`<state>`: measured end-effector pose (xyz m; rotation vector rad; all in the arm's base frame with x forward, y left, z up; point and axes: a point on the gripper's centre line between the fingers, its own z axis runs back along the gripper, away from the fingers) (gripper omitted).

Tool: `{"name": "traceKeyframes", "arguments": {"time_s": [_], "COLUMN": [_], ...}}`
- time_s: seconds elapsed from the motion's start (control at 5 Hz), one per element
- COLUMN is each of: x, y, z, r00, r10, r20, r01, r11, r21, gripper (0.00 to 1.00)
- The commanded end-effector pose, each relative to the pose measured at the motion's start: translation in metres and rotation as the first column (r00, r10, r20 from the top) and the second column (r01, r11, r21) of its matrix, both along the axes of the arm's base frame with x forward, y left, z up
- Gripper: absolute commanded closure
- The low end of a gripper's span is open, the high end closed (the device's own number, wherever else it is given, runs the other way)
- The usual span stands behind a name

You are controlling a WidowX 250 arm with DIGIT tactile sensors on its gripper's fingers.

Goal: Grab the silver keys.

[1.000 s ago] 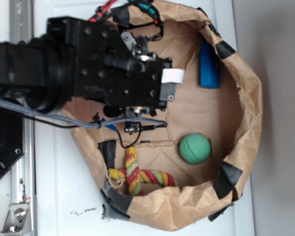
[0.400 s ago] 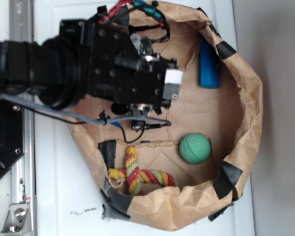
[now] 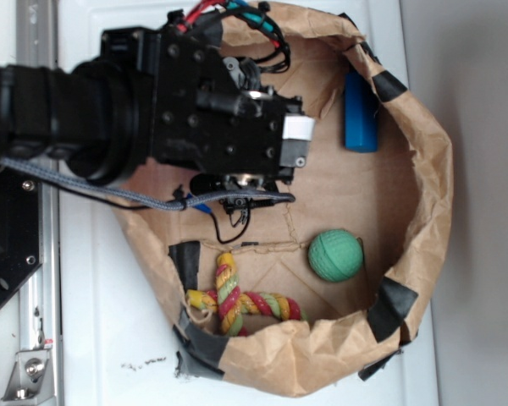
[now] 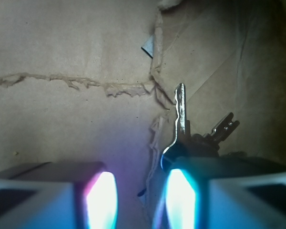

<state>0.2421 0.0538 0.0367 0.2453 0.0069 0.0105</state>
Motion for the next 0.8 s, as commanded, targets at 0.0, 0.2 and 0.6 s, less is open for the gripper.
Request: {"name": "traceKeyframes", "arguments": {"time_s": [0.0,0.2,0.6], "x": [0.0099,0.0122,0.0144], "y": [0.0078,0.0083,0.0073], "z": [0.0142,0.0147,0.0146], "r00": [0.998,0.997,0.997], "r10": [0.023,0.030,0.039], "r20": [0.063,0.070,0.072], "r01": [-0.023,-0.030,-0.039], "r11": [1.000,0.999,0.999], "r21": [-0.004,-0.013,-0.006], "gripper": [1.00,1.00,1.00]}}
